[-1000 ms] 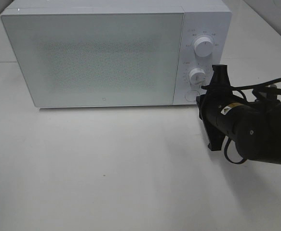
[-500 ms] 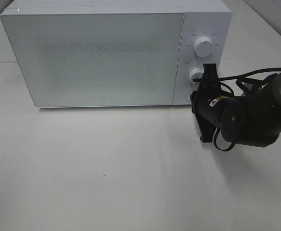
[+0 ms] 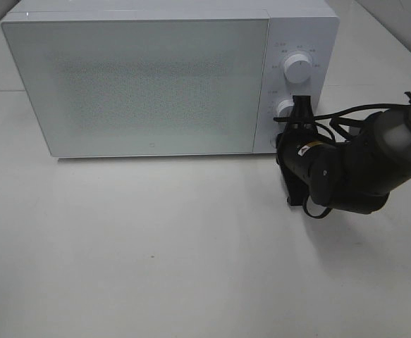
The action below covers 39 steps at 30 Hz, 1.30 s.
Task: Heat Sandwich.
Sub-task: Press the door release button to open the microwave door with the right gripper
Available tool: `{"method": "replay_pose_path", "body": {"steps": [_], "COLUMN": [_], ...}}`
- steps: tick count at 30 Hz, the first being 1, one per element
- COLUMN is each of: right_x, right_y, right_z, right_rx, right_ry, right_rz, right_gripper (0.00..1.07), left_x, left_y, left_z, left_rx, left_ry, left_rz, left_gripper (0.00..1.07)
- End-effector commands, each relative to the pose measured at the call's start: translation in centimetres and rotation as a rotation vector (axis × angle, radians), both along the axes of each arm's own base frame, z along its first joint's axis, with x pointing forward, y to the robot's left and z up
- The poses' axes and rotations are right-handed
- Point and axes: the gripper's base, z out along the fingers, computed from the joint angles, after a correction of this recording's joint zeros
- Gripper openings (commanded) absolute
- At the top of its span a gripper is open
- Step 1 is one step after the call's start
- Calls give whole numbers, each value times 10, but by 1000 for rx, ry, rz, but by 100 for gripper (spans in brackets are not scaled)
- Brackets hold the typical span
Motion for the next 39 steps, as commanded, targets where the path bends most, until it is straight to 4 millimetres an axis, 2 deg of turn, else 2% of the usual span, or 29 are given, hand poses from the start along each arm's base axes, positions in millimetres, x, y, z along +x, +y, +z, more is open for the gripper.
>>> {"method": "replay_pose_path", "body": {"steps": [1,10,19,24,29,32,39], "right_x": [4,5,13,21,34,44,46], "right_y": [-2,-3,2,-2,4,7,8], "right_z": [4,5,12,17,14,20,22], "right_rx": [-14,-10,9,-2,-14,-37,-43], "right_ry": [-40,-48,-85,-165,-246,-365,-381], "right_rz": [-14,-30,-29,-53,-43,-44,-39], "right_gripper": [0,0,0,0,0,0,0], "left_x": [-3,-3,-3,-3,-3,-3,-3], "left_y": [0,0,0,0,0,0,0], "left_z": [-1,-1,-1,-1,-1,-1,-1], "left_rx": [2,2,2,2,2,2,2], "left_ry": [-35,-35,-35,-34,-34,-34,-34], "left_rz": [3,3,3,3,3,3,3], "left_gripper": [98,98,98,98,98,98,98]}}
